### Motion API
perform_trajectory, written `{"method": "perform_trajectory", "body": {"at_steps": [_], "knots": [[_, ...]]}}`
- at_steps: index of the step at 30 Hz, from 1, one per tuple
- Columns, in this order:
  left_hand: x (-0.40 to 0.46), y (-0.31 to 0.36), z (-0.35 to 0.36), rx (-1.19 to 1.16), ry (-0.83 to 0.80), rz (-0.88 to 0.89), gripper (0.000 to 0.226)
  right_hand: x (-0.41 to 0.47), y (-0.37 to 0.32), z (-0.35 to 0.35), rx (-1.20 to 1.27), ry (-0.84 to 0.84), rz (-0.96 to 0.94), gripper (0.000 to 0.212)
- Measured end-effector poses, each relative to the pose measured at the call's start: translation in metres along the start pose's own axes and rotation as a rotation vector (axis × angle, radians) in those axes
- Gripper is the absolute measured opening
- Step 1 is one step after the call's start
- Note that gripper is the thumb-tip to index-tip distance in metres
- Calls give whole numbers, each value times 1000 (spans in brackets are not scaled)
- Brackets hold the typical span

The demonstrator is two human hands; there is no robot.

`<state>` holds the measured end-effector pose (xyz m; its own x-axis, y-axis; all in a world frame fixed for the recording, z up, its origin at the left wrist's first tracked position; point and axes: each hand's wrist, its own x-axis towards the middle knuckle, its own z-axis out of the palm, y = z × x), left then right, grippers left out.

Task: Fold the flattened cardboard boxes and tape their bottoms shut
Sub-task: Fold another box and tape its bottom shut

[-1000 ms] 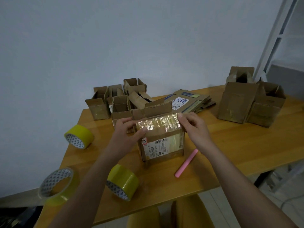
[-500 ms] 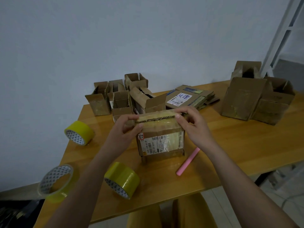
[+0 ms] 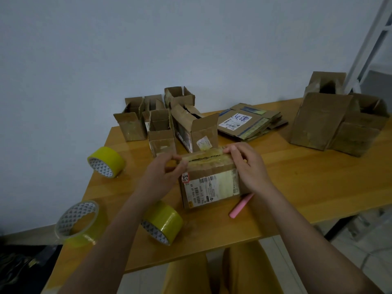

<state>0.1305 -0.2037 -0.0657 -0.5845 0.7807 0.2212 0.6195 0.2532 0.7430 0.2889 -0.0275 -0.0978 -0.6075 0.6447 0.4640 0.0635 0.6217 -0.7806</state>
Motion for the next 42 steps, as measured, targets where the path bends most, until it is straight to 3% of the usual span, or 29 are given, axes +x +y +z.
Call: {"method": "perform_trajectory", "body": {"at_steps": [5, 15, 26, 31, 37, 42], "knots": [[6, -1, -3, -150, -24, 0, 21, -2, 8, 1, 47, 21, -59, 15], [8, -9, -14, -45, -195, -55, 39, 2, 11, 14, -162, -68, -118, 29], [9, -2, -13, 122, -204, -73, 38, 0, -7, 16, -367, -117, -98, 37], [-1, -2, -17, 119, -157, 15, 48, 1, -7, 15, -261, -17, -82, 28], [-18, -2, -39, 26, -130, -61, 62, -7, -21, 12, -225, 67, -68, 29], [-59, -11, -50, -95, -57, -195, 91, -39, -43, 20, -202, 404, -174, 28]]}}
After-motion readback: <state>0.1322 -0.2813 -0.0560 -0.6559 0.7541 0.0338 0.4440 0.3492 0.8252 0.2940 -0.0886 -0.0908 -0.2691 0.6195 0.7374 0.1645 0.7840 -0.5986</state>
